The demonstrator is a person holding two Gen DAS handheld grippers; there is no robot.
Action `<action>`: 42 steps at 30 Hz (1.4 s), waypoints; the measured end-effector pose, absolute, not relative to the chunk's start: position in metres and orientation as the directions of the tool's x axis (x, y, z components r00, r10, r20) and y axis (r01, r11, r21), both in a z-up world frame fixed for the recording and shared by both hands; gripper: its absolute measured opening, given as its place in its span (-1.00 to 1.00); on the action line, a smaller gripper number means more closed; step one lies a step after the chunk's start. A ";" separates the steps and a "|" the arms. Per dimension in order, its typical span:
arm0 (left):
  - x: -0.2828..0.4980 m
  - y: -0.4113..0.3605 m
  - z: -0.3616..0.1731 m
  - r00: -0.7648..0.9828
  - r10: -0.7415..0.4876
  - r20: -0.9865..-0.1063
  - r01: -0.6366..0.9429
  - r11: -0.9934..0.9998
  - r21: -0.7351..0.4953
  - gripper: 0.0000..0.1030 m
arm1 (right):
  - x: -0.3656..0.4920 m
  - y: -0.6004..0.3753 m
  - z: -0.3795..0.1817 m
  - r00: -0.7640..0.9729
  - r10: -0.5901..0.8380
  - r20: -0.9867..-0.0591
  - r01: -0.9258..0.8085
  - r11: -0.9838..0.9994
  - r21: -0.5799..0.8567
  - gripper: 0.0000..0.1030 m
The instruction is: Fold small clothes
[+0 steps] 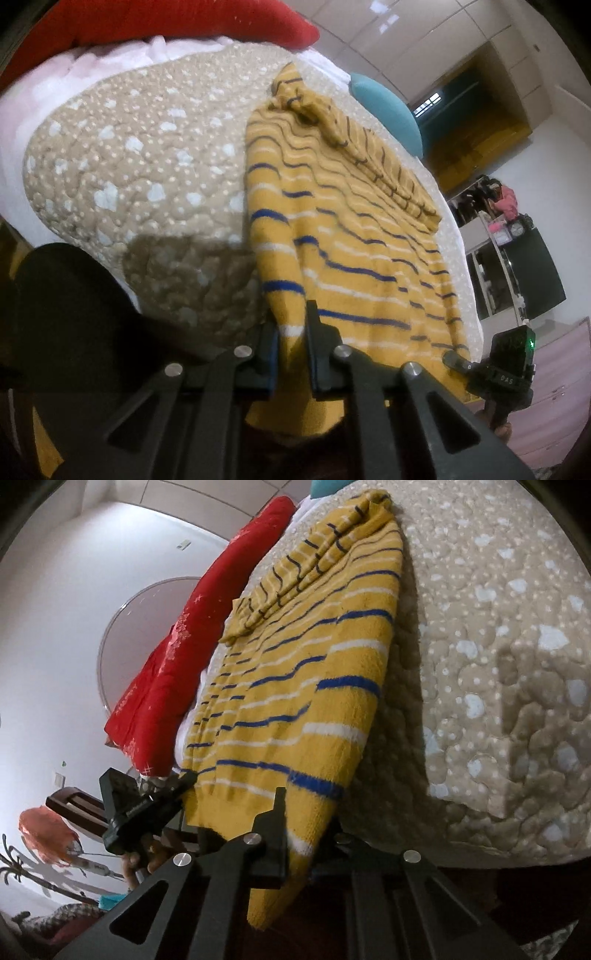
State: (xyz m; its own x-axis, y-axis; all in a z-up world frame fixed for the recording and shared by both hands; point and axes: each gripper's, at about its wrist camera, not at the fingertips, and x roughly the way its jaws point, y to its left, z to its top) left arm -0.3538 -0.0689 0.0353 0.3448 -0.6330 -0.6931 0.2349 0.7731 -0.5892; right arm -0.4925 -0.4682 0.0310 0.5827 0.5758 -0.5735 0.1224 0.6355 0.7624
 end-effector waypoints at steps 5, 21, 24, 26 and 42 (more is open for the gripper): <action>-0.340 -0.073 0.057 0.356 -0.676 -0.645 0.268 0.735 -0.623 -0.79 | -0.479 -0.471 0.051 0.594 0.574 -0.563 0.066 0.663 0.746 -0.82; -0.165 -0.150 0.132 0.459 -0.669 -0.584 0.286 0.734 -0.616 -0.83 | -0.341 -0.538 0.152 0.757 0.445 -0.478 0.000 0.731 0.682 -0.82; -0.129 -0.169 0.121 0.443 -0.646 -0.622 0.255 0.756 -0.603 -0.83 | -0.303 -0.557 0.143 0.748 0.430 -0.505 0.053 0.720 0.692 -0.82; -0.106 -0.181 0.115 0.429 -0.630 -0.647 0.245 0.771 -0.589 -0.83 | -0.278 -0.572 0.133 0.738 0.428 -0.522 0.088 0.706 0.703 -0.79; -0.024 -0.159 0.091 0.442 -0.625 -0.643 0.128 0.754 -0.645 0.26 | -0.157 -0.661 0.059 0.734 0.386 -0.559 0.333 0.513 0.791 0.05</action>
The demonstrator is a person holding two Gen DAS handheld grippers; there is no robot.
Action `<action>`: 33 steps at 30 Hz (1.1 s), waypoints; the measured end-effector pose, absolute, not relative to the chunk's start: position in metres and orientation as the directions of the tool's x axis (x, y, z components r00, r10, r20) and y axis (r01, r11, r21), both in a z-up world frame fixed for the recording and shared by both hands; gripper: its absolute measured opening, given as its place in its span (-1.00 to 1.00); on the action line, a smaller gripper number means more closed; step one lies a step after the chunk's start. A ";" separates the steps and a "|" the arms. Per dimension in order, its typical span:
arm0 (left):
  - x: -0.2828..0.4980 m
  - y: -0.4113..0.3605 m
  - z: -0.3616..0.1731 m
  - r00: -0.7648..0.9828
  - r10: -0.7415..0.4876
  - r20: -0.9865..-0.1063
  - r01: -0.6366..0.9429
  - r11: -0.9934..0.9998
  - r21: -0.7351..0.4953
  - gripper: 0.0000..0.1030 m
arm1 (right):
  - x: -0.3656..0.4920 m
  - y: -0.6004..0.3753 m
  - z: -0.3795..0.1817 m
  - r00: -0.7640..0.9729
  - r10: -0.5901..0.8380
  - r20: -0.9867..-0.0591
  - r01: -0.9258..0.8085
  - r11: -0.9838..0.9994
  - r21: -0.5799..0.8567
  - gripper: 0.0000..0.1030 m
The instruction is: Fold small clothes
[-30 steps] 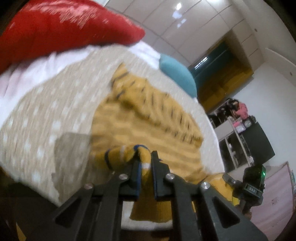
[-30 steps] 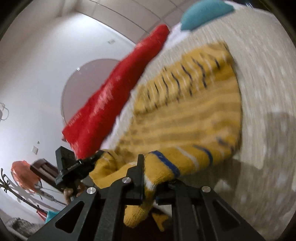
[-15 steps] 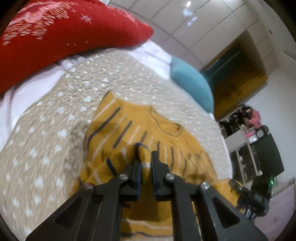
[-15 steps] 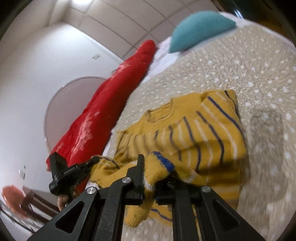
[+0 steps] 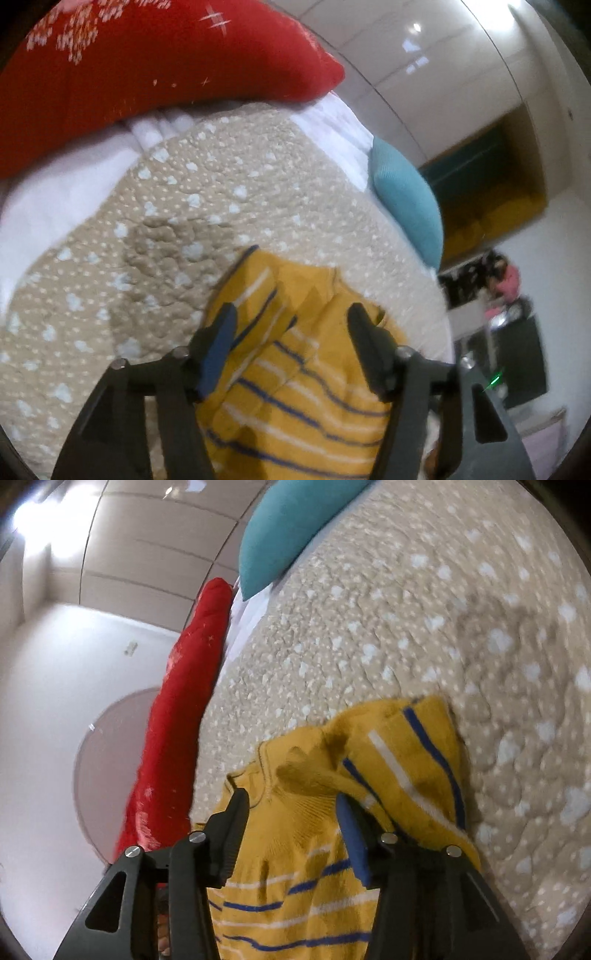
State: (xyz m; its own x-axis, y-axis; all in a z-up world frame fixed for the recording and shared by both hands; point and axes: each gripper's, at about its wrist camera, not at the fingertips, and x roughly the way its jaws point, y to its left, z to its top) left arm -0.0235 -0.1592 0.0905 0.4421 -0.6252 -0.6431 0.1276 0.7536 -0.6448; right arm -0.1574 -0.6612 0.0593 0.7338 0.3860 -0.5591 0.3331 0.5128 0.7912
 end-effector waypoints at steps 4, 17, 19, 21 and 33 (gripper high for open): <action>-0.043 -0.173 0.094 0.452 -0.536 -0.713 0.235 0.843 -0.485 0.36 | -0.166 -0.652 0.085 0.730 0.303 -0.612 0.330 0.629 0.704 0.29; -0.002 -0.235 0.063 0.523 -0.083 -0.848 0.254 0.965 0.062 0.19 | -0.252 -0.594 0.102 0.664 0.113 -0.739 0.277 0.880 0.385 0.38; 0.011 -0.209 0.056 0.470 -0.141 -0.871 0.178 0.982 -0.063 0.19 | -0.260 -0.595 0.098 0.658 0.102 -0.746 0.275 0.889 0.365 0.39; 0.011 -0.190 0.057 0.483 -0.090 -0.871 0.115 0.993 -0.038 0.18 | -0.266 -0.597 0.095 0.654 0.100 -0.750 0.278 0.890 0.362 0.39; -0.089 -0.140 0.079 0.438 -0.473 -0.764 0.333 0.875 -0.351 0.60 | -0.295 -0.577 0.079 0.647 0.074 -0.759 0.282 0.902 0.328 0.43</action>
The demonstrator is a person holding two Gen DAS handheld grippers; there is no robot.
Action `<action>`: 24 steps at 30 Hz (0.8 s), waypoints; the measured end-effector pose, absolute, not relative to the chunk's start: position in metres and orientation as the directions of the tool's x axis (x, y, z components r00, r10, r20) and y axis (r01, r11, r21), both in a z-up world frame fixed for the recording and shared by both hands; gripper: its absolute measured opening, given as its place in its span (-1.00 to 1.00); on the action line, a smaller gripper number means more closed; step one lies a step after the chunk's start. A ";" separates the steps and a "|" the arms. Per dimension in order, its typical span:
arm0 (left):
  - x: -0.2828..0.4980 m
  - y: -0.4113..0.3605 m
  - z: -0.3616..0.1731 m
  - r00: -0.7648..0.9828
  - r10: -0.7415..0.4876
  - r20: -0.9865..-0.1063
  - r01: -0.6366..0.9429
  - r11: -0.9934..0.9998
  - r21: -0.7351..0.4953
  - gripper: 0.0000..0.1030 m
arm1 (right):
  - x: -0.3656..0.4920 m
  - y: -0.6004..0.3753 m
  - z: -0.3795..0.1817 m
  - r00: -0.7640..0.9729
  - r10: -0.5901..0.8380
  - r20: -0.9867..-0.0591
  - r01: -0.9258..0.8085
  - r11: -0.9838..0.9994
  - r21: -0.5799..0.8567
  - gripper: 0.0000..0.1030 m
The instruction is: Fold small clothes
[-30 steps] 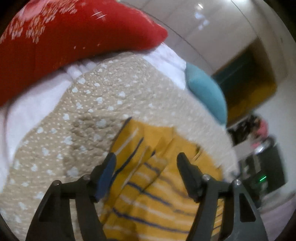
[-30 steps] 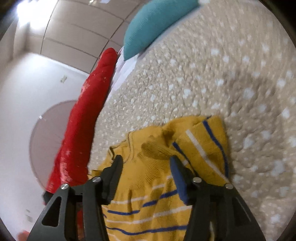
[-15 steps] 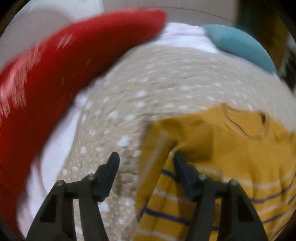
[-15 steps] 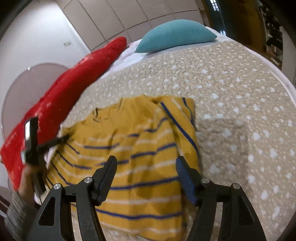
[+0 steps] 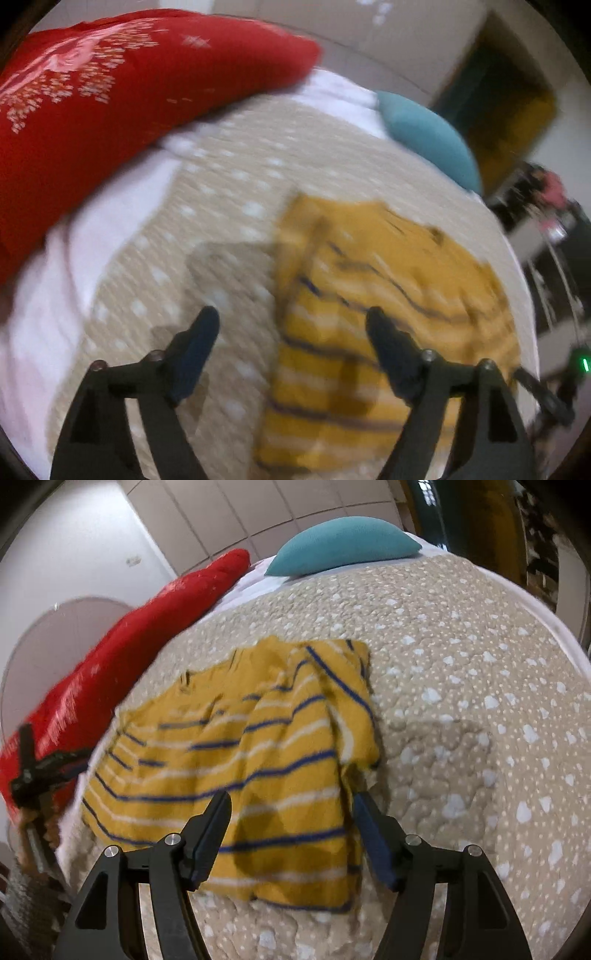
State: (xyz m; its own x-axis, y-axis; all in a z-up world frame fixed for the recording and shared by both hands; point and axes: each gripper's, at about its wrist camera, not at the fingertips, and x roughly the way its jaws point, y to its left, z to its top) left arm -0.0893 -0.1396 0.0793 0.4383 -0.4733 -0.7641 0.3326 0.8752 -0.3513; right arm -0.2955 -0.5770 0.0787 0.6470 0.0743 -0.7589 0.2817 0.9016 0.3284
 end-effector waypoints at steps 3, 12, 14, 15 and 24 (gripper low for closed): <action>-0.106 -0.162 0.059 0.381 -0.445 -0.811 0.396 0.871 -0.292 0.60 | -0.295 -0.567 0.070 0.618 0.048 -0.785 0.282 0.918 0.278 0.46; -0.126 -0.133 0.076 0.592 -0.070 -0.803 0.212 0.975 0.071 0.58 | -0.323 -0.590 0.072 0.565 -0.156 -0.810 0.406 0.907 0.108 0.46; -0.142 -0.128 0.089 0.626 -0.124 -0.770 0.213 0.977 0.015 0.58 | -0.329 -0.582 0.079 0.576 -0.193 -0.794 0.413 0.907 0.079 0.49; -0.149 -0.128 0.092 0.640 -0.152 -0.753 0.220 0.975 -0.009 0.58 | -0.329 -0.576 0.083 0.581 -0.213 -0.786 0.414 0.909 0.059 0.49; -0.214 -0.203 0.060 0.632 -0.309 -0.711 0.349 0.932 -0.094 0.60 | -0.328 -0.504 0.091 0.652 -0.270 -0.708 0.371 0.929 -0.012 0.50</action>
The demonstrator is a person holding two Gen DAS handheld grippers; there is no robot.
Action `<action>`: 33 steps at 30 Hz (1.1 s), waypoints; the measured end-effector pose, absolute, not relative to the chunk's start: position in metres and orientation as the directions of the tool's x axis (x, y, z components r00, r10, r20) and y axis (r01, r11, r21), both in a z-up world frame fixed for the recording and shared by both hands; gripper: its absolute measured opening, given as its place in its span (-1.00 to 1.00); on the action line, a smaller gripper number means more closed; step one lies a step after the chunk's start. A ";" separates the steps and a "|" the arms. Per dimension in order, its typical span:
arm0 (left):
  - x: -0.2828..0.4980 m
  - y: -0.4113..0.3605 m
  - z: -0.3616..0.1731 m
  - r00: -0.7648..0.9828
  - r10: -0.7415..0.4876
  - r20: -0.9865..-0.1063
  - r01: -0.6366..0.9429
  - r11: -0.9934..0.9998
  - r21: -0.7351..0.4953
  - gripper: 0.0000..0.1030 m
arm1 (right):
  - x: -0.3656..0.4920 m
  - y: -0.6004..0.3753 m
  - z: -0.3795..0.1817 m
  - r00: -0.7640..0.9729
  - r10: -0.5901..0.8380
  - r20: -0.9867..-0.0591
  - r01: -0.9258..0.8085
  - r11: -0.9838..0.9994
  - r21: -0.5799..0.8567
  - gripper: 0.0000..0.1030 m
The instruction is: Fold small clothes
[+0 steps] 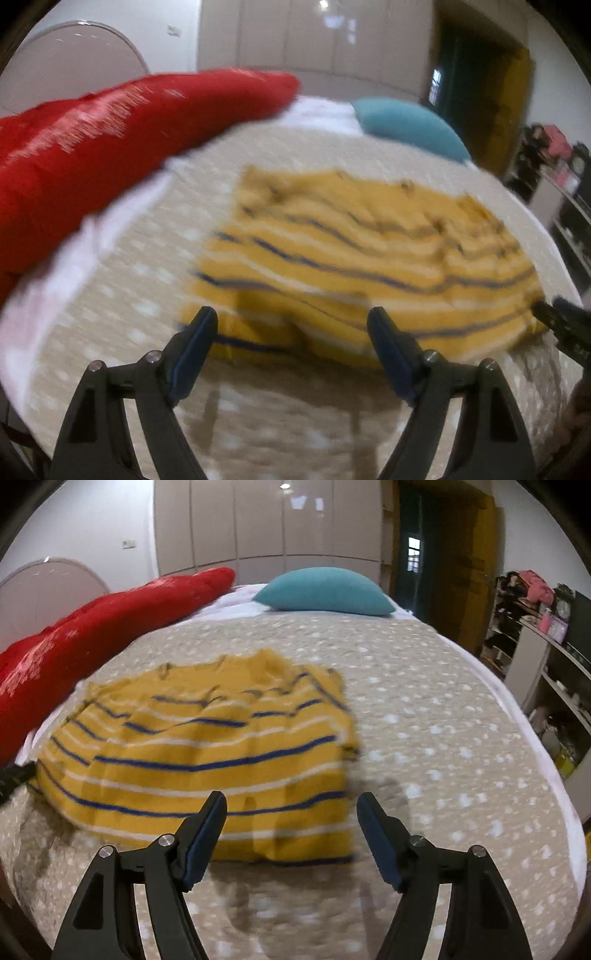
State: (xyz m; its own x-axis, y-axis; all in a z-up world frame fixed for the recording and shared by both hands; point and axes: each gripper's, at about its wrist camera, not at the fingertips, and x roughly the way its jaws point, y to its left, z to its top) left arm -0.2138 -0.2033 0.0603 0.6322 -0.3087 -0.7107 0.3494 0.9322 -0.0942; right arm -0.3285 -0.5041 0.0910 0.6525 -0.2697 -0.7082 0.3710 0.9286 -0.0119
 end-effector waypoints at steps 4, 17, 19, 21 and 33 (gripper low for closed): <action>-0.217 -0.217 0.036 0.636 -0.275 -0.721 0.352 0.935 -0.046 0.63 | -0.315 -0.493 0.066 0.593 -0.283 -0.753 0.365 0.929 -0.062 0.51; -0.215 -0.219 0.028 0.632 -0.259 -0.730 0.349 0.936 -0.030 0.91 | -0.318 -0.491 0.048 0.586 -0.350 -0.731 0.416 0.904 -0.099 0.85; -0.215 -0.219 0.029 0.633 -0.257 -0.730 0.347 0.937 -0.029 0.91 | -0.319 -0.499 0.047 0.588 -0.318 -0.744 0.421 0.905 -0.055 0.88; -0.215 -0.220 0.029 0.635 -0.252 -0.730 0.344 0.939 -0.025 0.92 | -0.320 -0.507 0.046 0.592 -0.278 -0.757 0.422 0.907 -0.003 0.89; -0.216 -0.220 0.029 0.639 -0.244 -0.729 0.340 0.940 -0.017 0.94 | -0.322 -0.506 0.045 0.592 -0.278 -0.756 0.424 0.906 -0.001 0.91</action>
State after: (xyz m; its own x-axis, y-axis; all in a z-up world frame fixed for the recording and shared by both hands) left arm -0.2161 -0.2203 0.0291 0.6394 -0.2445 -0.7290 0.3397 0.9404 -0.0175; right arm -0.3224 -0.5058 0.0449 0.5920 -0.2779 -0.7565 0.4239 0.9057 -0.0009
